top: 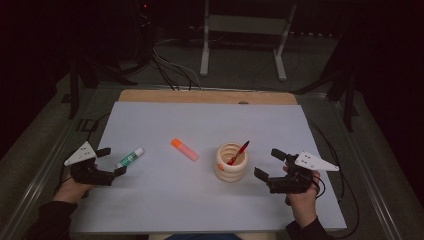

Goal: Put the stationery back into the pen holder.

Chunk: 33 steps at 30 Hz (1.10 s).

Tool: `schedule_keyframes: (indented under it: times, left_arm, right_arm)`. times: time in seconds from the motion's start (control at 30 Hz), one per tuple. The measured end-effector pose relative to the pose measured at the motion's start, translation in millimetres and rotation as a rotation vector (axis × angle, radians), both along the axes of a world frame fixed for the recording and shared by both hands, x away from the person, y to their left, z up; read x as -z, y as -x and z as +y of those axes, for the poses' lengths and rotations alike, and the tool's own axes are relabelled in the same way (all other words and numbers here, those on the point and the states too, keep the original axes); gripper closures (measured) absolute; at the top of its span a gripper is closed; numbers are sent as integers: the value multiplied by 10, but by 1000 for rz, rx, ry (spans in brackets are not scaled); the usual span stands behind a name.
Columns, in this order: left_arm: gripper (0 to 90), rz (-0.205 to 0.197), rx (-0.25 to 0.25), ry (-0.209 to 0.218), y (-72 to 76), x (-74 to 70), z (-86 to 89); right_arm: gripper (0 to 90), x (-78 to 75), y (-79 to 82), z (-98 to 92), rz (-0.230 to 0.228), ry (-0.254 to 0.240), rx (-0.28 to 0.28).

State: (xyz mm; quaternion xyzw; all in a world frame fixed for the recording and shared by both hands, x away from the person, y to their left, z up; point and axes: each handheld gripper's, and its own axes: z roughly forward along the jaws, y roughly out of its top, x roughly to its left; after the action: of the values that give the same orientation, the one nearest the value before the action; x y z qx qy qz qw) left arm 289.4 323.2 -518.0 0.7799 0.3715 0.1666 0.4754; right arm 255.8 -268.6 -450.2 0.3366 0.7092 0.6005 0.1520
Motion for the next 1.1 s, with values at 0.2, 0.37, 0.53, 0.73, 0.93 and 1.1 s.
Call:
schedule_keyframes:
  times: [0.2, 0.37, 0.53, 0.73, 0.93, 1.1]
  left_arm:
    - [16, 27, -16, -85, -65, 102, -9]
    - [73, 49, -17, -116, -117, 140, 6]
    - [144, 74, -18, -142, -154, 168, 1]
    - [242, 97, -6, -179, -187, 188, -19]
    - [409, 129, 8, -234, -236, 240, -49]
    - [511, 137, 17, -254, -268, 261, -72]
  right_arm:
    - [8, 1, -1, -3, 0, -2, -3]
    - [8, 7, -5, -4, 0, -3, -2]
    - [9, 4, -7, -14, 0, -9, 0]
    - [9, 7, -10, -14, 1, -7, 1]
    - [9, 10, -12, -15, 6, -9, 1]
    - [9, 10, -14, -18, 6, -12, 2]
